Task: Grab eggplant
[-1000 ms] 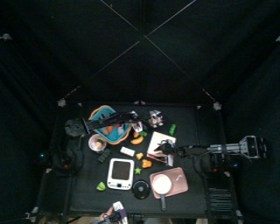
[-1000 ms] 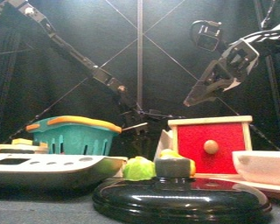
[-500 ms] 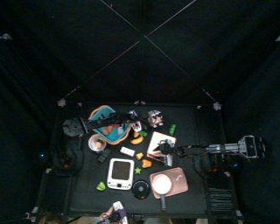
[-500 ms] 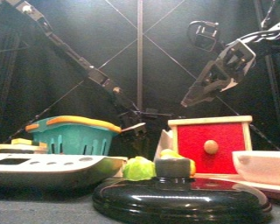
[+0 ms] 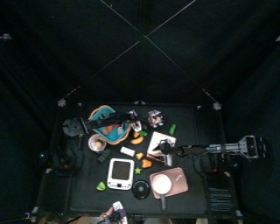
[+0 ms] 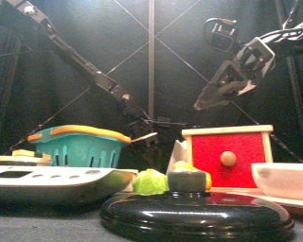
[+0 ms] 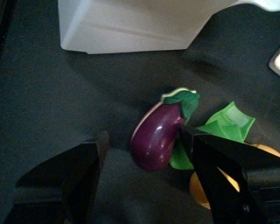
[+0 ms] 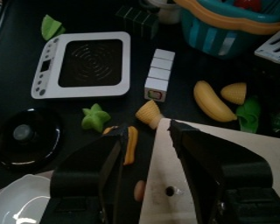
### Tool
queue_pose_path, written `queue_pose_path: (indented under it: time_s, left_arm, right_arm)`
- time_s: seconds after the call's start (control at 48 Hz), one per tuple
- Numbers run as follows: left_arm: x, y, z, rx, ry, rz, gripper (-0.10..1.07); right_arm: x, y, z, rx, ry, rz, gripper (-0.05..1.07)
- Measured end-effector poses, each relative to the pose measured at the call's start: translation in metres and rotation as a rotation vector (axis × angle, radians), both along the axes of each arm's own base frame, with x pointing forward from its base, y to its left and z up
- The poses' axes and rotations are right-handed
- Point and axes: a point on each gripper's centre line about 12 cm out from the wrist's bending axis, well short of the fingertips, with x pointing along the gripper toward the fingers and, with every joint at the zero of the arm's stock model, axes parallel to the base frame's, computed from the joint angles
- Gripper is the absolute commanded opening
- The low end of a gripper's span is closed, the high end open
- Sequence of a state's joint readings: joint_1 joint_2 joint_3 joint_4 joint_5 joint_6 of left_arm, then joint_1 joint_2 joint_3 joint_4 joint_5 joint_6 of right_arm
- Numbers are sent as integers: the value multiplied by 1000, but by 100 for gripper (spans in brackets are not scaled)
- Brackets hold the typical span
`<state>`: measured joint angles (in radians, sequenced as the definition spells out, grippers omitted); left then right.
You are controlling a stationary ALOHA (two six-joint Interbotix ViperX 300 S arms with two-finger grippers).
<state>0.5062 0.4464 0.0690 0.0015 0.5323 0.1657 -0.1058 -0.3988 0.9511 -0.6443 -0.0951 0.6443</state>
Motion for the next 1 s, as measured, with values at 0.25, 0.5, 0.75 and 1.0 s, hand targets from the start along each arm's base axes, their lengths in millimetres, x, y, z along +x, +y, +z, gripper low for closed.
queue_pose_path:
  time_s: [0.25,0.5,0.75,1.0]
  left_arm:
    - [-1,0,-2,-4,7,0,96]
    - [-1,0,-2,-6,9,1,87]
    - [-2,-1,-2,-10,15,1,79]
    - [-1,-2,-2,-12,18,-1,79]
  right_arm:
    - [-5,1,1,10,-10,-5,80]
    - [-6,1,1,13,-9,-6,80]
    - [-5,1,1,13,-10,-6,80]
    - [-6,1,1,15,-9,-7,80]
